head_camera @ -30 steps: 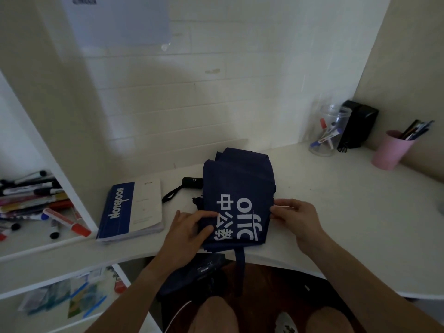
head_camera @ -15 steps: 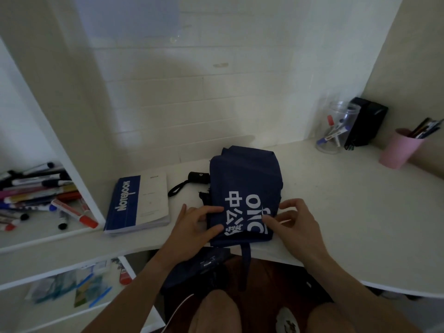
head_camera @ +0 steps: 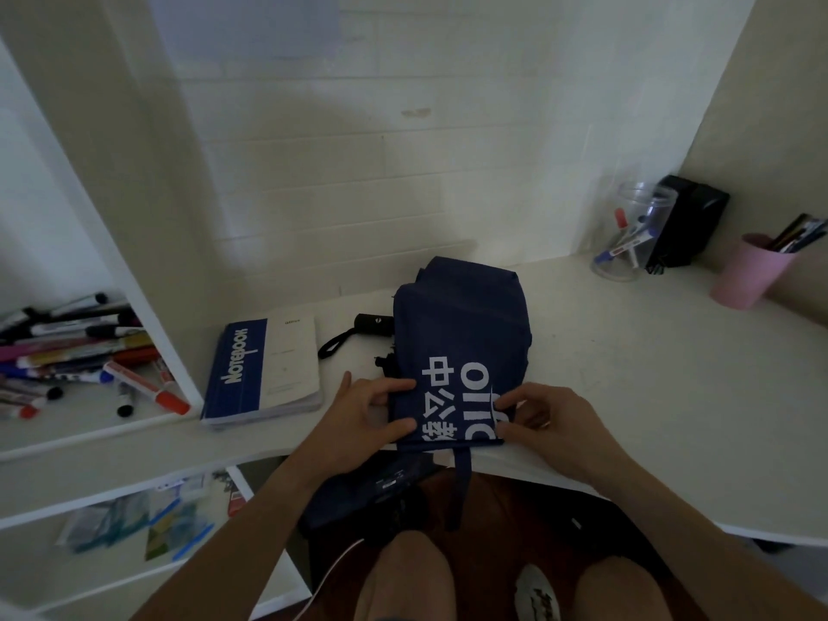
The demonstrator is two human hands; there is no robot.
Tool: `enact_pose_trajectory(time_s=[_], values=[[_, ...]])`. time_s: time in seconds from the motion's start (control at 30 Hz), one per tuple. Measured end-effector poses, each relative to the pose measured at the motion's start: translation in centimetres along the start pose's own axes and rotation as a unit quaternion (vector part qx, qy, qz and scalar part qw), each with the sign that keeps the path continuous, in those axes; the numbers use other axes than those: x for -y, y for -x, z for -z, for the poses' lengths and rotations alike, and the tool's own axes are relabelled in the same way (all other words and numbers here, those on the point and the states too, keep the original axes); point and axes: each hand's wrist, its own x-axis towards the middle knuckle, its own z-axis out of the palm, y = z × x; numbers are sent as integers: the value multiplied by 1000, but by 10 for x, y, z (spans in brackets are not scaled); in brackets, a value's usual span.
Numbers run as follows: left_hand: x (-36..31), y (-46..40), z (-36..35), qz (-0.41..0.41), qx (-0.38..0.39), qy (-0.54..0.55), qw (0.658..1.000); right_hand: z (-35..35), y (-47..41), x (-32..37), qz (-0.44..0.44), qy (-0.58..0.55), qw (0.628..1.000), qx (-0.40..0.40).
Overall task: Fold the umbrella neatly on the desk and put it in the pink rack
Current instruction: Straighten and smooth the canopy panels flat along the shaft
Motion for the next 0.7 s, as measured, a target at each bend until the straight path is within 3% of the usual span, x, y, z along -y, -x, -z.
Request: enact_pose_trajectory(time_s=[0.1,0.13,0.2,0.33,0.5,0.7], values=[[-1,0,0,-3,0,16,1000,-6,-6,19,135,115,970,-164],[-2,1,0,-3,0,15,1000,-10,-9,22,182,145,957,-172],[-4,2,1,-1,5,8,1000,-23,-15,16,224,226,941,-112],[-3,-3,3,-1,22,35,999,-39,-12,-7,198,294,935,17],[-12,-23,-2,36,-63,100,992,-39,-10,-15,190,312,929,67],[-4,-29,1,25,-14,3,1000,-36,-13,-15,171,306,931,100]])
